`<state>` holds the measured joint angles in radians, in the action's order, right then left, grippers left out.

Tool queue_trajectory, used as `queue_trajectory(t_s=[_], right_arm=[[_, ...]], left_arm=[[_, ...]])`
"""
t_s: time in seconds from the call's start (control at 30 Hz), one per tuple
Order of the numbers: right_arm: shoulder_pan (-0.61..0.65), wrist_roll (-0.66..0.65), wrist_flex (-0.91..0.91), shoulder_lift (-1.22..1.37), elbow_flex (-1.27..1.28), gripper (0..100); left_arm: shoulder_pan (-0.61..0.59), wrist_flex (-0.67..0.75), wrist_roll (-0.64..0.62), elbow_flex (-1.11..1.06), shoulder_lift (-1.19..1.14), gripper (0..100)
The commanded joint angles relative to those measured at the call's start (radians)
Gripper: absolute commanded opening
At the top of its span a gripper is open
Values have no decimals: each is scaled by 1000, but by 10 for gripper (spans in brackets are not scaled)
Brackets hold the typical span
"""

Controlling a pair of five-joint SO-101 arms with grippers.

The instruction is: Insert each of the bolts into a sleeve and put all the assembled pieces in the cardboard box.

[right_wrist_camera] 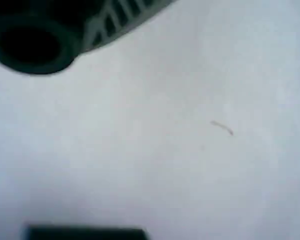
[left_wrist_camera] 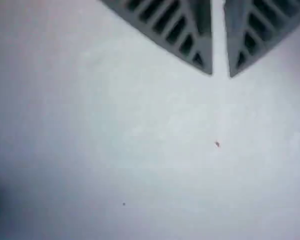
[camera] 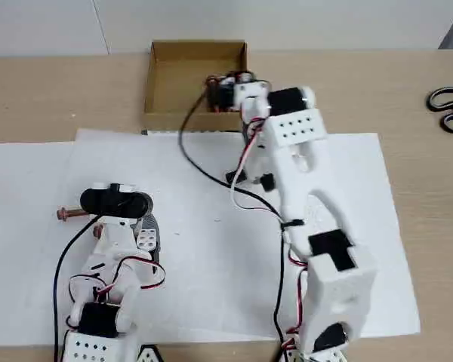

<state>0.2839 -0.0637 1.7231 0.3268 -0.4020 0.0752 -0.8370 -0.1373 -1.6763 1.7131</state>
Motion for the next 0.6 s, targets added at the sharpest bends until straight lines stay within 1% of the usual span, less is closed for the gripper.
queue_trajectory(t_s=[0.0, 0.07, 0.23, 0.43, 0.57], right_arm=[[-64, 112, 16, -133, 87, 2], [-96, 132, 16, -177, 155, 2], [-173, 132, 15, -300, 319, 2], [-245, 135, 4, -424, 448, 3], [-249, 135, -10, -458, 520, 3]], left_arm=[[-3, 23, 0, 8, 11, 6], [-5, 18, 0, 19, 9, 6], [-3, -86, -2, 168, 3, 6], [-3, -206, -2, 331, -2, 6], [-5, -238, -2, 432, -107, 6]])
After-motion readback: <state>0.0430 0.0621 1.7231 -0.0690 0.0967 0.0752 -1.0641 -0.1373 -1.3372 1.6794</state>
